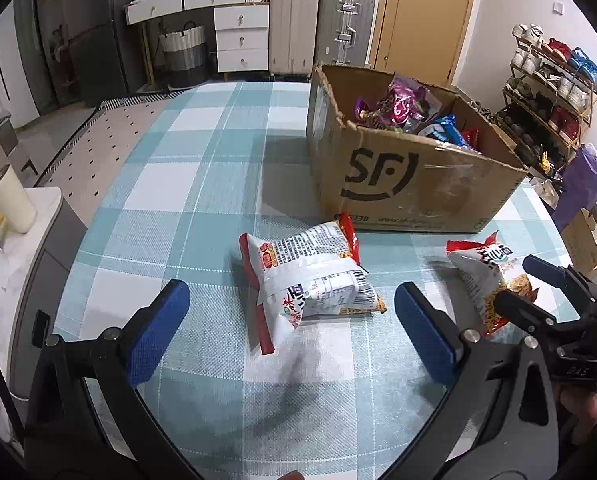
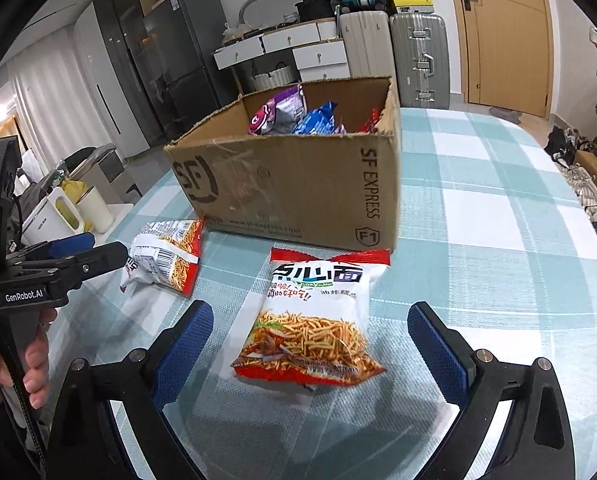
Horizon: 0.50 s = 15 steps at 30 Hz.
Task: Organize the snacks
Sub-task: 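Lower the right gripper onto the red noodle snack bag and close it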
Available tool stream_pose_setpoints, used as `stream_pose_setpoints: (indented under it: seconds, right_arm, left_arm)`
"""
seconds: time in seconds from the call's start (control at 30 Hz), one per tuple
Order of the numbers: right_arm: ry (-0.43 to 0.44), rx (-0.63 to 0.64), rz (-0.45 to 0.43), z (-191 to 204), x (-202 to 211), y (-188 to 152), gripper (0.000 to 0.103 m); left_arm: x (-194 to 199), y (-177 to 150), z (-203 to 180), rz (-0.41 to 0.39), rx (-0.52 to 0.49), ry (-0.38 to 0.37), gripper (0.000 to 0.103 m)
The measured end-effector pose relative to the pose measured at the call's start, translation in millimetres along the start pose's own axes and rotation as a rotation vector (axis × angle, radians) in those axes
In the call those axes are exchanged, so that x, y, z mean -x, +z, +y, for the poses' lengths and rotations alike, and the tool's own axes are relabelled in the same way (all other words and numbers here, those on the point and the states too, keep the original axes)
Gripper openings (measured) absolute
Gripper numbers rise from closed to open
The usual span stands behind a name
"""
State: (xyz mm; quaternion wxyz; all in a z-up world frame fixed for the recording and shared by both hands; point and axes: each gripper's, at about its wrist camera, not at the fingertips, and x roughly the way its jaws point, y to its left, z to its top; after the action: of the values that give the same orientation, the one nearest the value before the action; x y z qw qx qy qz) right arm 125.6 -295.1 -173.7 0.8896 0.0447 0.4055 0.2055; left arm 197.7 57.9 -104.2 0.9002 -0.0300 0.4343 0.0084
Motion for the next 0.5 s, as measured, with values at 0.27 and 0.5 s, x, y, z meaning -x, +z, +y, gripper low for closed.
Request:
stream_pose_setpoints:
  seconds: [0.27,0.5]
  right_arm:
    - [0.021,0.026,0.038,6.4,-24.2,3.3,0.085]
    - [0.063,0.055,0.080,12.0,-37.9,0.6,0.054]
  left_arm:
    - [-12.7,1.6,10.7,0.021,0.038,0.000,0.102]
    - [-26.6,-0.7,18.4,0.053,0.059,-0.003,0.102]
